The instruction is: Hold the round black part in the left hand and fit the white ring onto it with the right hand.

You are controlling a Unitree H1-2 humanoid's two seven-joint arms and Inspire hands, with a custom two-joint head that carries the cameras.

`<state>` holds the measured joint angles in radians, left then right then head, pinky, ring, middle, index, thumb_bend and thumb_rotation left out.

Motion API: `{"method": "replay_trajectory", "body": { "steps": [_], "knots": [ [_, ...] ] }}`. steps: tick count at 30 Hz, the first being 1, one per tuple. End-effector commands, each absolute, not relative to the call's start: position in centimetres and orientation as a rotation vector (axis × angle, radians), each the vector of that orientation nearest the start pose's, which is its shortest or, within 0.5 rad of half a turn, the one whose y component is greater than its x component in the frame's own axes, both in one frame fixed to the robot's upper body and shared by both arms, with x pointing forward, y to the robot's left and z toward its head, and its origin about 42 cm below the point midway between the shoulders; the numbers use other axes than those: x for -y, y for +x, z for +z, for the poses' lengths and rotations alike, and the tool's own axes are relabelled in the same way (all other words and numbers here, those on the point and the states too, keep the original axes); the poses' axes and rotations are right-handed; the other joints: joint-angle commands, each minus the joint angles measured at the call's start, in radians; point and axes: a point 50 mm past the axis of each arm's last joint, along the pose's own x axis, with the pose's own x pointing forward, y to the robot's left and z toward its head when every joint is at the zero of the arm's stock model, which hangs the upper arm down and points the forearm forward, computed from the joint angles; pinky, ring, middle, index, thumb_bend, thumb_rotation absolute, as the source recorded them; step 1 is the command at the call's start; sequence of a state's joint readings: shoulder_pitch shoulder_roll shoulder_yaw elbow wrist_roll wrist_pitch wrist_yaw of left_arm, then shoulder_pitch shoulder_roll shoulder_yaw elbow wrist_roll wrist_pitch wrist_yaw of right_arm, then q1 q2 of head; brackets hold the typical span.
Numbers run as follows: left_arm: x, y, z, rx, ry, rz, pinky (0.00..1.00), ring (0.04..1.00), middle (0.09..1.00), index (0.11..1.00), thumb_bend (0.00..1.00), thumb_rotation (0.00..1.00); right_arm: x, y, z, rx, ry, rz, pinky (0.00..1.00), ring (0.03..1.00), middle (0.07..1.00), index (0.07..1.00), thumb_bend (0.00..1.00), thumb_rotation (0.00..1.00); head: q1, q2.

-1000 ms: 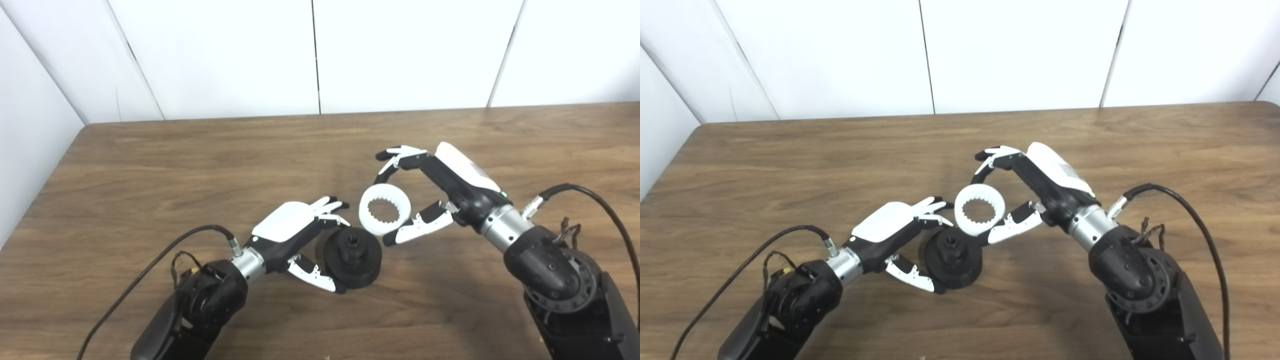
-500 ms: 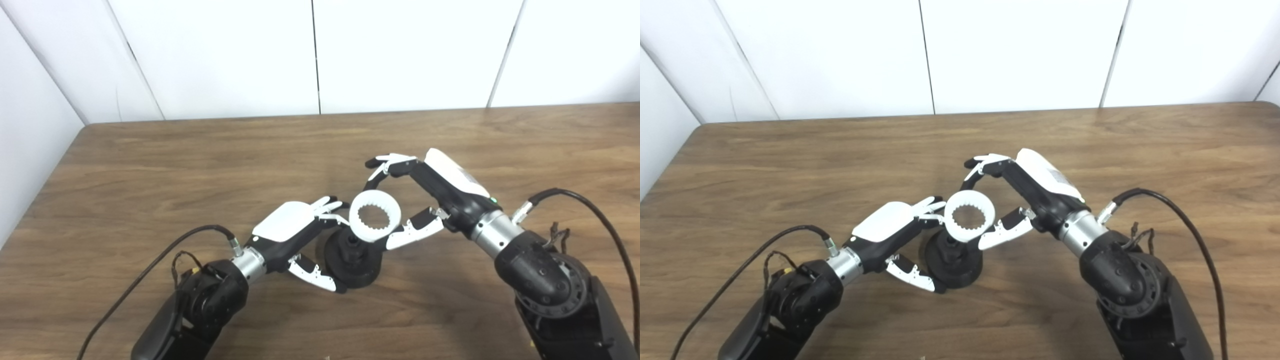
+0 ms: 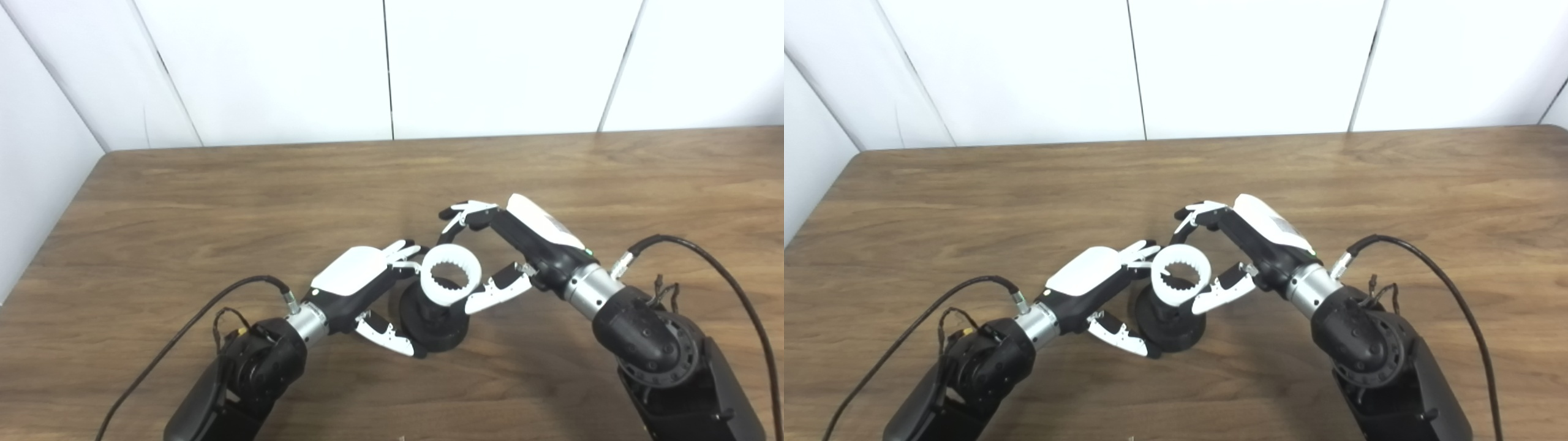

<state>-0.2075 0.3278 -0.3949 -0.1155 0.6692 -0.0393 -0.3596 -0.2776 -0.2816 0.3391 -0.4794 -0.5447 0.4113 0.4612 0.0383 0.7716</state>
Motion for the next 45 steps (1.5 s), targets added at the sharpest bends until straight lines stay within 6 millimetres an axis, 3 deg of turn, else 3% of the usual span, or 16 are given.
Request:
{"method": "replay_trajectory", "body": {
  "steps": [1, 24, 45],
  "knots": [
    [-17.8, 31.6, 15.4, 0.236, 1.089, -0.713, 0.89, 1.000, 0.970, 0.716, 0.81, 0.39, 16.2, 31.0, 26.0, 0.320, -0.858, 0.494, 0.80, 0.916, 0.835, 0.490, 0.52, 0.16, 0.000, 0.000],
    [-17.9, 31.6, 15.5, 0.264, 1.099, -0.709, 0.88, 0.999, 0.963, 0.719, 0.81, 0.41, 15.0, 31.2, 24.3, 0.273, -0.883, 0.528, 0.80, 0.910, 0.835, 0.490, 0.52, 0.15, 0.005, -0.002],
    [-17.8, 31.6, 15.7, 0.264, 1.087, -0.703, 0.88, 1.000, 0.962, 0.717, 0.81, 0.41, 15.2, 30.9, 23.7, 0.250, -0.880, 0.540, 0.81, 0.914, 0.836, 0.491, 0.52, 0.16, 0.008, 0.006]
  ]
}}
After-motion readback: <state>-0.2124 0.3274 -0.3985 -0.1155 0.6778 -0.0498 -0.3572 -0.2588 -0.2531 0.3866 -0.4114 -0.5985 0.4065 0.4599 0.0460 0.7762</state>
